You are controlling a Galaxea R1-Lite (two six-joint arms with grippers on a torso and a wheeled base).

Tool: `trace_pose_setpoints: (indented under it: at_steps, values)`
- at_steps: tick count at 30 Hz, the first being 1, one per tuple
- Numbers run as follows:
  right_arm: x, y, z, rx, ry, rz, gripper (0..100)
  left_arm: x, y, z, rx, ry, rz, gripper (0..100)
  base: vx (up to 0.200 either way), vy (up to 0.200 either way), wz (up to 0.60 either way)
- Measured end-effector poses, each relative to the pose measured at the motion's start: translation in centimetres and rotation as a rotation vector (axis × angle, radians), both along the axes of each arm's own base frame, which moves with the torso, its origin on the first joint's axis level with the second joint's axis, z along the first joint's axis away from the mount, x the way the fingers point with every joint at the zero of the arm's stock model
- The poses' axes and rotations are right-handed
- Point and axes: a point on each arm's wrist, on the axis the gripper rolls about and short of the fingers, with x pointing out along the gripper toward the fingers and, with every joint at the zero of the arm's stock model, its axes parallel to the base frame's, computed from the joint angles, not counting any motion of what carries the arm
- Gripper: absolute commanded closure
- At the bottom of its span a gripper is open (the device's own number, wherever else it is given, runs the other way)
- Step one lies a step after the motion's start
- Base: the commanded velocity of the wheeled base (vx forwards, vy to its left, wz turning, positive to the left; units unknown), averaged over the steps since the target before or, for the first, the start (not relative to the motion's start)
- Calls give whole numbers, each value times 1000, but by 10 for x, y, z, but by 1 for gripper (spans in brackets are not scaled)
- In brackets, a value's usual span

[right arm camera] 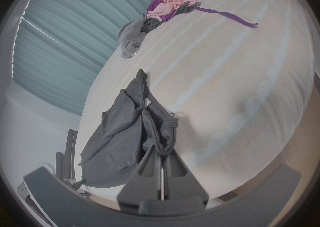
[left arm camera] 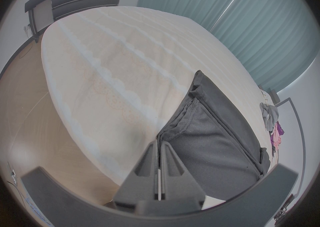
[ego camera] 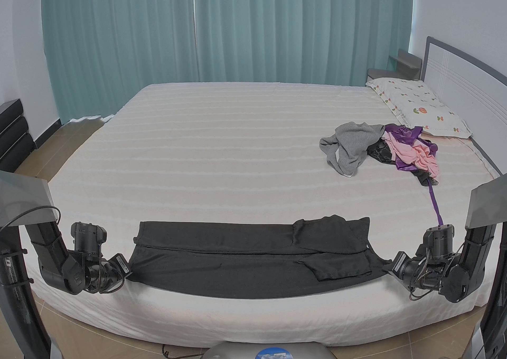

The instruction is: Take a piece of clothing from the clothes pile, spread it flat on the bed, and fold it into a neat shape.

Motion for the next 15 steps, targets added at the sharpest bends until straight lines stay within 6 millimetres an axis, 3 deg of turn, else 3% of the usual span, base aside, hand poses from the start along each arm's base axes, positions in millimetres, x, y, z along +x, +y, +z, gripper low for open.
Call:
trace_pose_setpoints:
  at_steps: [15]
  values:
    - [-11,-5,10,-10,-3,2,100,-3,2,14,5,30,0,100,0,0,0]
